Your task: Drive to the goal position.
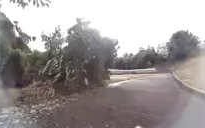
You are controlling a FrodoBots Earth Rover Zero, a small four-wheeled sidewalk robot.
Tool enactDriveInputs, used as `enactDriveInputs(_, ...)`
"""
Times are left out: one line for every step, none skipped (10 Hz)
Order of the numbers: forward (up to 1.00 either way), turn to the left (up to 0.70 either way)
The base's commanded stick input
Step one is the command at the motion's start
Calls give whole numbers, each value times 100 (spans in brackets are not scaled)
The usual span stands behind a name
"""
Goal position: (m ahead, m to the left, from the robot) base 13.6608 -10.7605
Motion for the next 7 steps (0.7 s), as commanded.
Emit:
enactDriveInputs(70,-13)
enactDriveInputs(70,-13)
enactDriveInputs(70,-13)
enactDriveInputs(70,-13)
enactDriveInputs(70,-13)
enactDriveInputs(70,-12)
enactDriveInputs(70,-9)
